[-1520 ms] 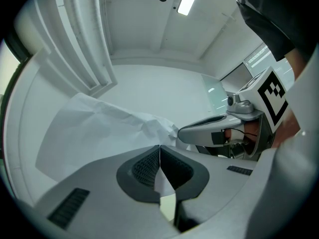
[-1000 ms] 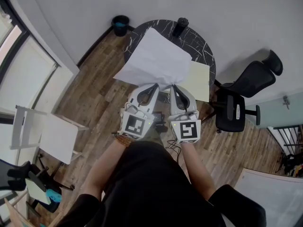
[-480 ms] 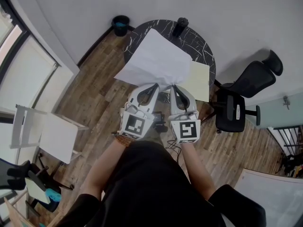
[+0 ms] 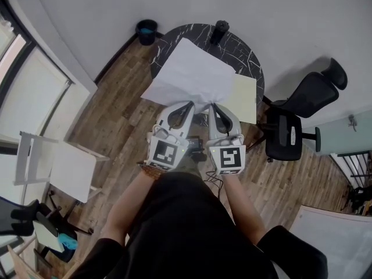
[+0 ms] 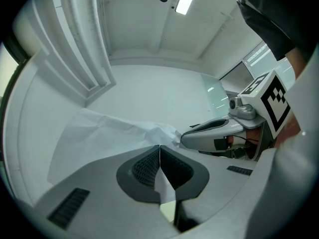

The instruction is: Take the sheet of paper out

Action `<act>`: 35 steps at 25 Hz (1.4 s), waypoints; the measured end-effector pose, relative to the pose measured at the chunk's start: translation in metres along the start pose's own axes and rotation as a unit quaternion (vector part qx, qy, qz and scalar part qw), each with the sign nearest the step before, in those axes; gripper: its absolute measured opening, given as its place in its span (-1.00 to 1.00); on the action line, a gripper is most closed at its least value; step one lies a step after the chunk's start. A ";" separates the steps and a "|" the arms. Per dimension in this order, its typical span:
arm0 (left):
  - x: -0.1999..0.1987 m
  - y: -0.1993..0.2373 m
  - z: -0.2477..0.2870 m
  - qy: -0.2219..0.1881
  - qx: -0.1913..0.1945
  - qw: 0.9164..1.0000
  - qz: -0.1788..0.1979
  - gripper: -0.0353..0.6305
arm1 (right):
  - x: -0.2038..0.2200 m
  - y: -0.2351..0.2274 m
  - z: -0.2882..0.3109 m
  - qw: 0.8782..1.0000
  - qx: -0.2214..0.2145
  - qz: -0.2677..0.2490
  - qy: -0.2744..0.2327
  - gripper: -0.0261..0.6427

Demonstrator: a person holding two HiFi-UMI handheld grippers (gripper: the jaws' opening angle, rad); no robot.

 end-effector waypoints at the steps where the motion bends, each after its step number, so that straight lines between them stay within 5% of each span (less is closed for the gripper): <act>1: 0.000 -0.001 0.000 0.000 0.001 1.000 -0.001 -0.89 | 0.000 -0.001 -0.001 1.000 0.001 -0.001 0.001 -0.93; 35: 0.009 -0.003 0.016 0.010 0.013 1.000 -0.001 -0.89 | 0.019 -0.020 0.003 0.999 0.017 -0.007 0.028 -0.93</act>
Point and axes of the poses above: the fingertips, and each gripper's own axes: z forward along the fingers, y to its left, x out of its underside, the point moved 8 cm from there along -z, backward along the fingers, and after that the axes turned 1 degree about -z, right-handed, at the moved point
